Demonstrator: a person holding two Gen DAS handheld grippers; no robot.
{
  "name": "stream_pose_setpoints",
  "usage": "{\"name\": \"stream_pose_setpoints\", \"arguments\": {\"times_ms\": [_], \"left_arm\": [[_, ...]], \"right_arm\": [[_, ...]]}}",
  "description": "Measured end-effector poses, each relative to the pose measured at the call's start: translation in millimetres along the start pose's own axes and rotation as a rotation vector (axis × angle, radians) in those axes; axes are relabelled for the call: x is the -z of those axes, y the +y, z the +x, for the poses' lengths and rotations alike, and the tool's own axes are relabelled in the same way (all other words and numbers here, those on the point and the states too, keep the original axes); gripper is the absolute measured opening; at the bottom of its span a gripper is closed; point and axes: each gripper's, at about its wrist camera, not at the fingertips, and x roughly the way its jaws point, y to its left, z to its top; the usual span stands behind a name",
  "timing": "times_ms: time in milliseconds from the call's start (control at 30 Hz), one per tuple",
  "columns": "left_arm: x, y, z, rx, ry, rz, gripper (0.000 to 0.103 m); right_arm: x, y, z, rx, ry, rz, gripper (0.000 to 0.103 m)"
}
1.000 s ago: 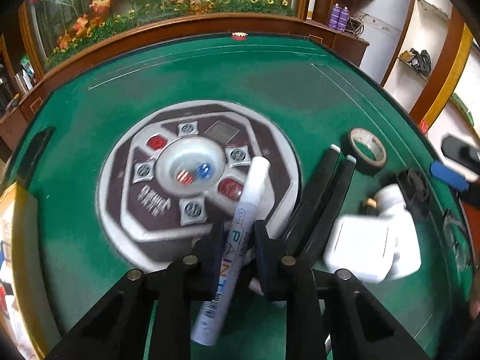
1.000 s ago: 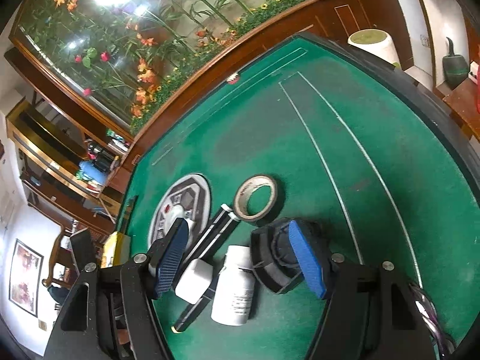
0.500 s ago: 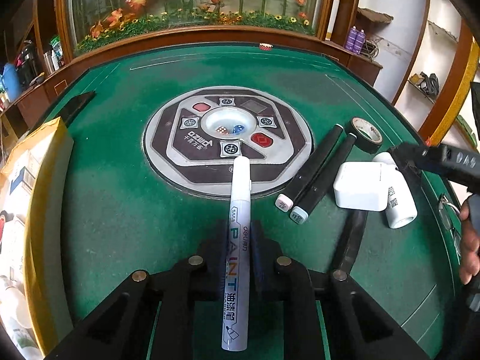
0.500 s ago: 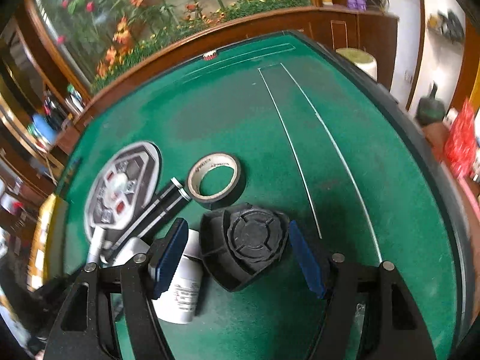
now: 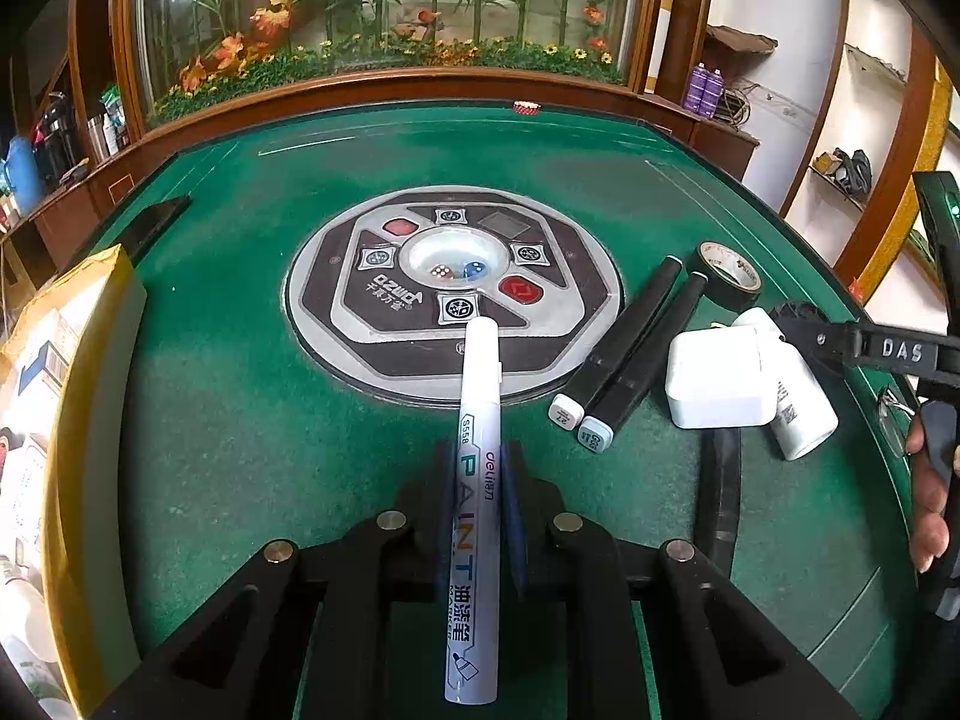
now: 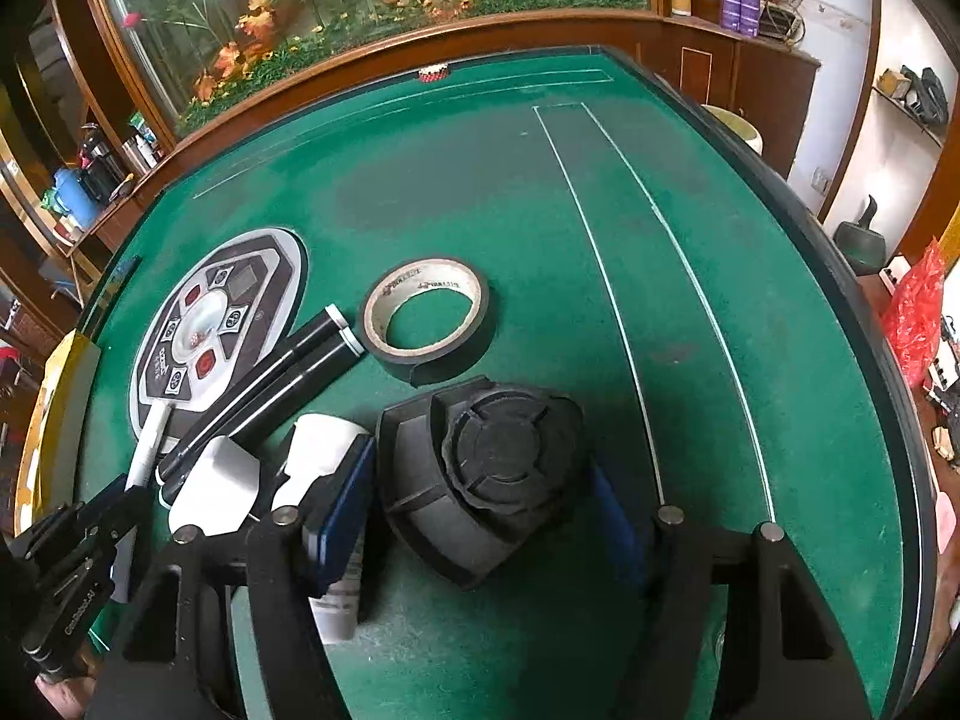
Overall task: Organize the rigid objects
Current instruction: 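Grasp the white paint marker with the left tool while the right tool grasps the black rubber pad, then carry the paint marker and black rubber pad into the white tray and open both tools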
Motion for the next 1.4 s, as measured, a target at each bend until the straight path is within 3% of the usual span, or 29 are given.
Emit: {"name": "stream_pose_setpoints", "arguments": {"times_ms": [167,400,600,867,1267,1400], "left_arm": [[-0.6,6.4,-4.1,0.028,-0.027,-0.047,0.014],[-1.0,7.7,-9.7,0.034,-0.057,-0.077,0.014],[3.3,7.2,-26.0,0.035,-0.081,-0.097,0.014],[4.4,27.0,-67.0,0.033,-0.146,-0.146,0.014],[18.6,96.2,-123.7,-0.023,-0.249,-0.292,0.014],[26.7,125.0,-135.7,-0.058,-0.265,-0.341,0.014]], "right_arm": [[-1.7,-0.9,-17.7,-0.022,-0.089,0.033,0.066],[2.0,27.2,-42.6,-0.163,-0.198,-0.038,0.066],[14.9,63.6,-36.9,-0.243,-0.155,-0.152,0.066],[15.9,63.8,-38.2,-0.278,-0.147,-0.156,0.066],[31.7,94.1,-41.1,-0.344,-0.142,-0.249,0.066],[40.4,118.4,-45.6,-0.408,-0.104,-0.29,0.066]]}}
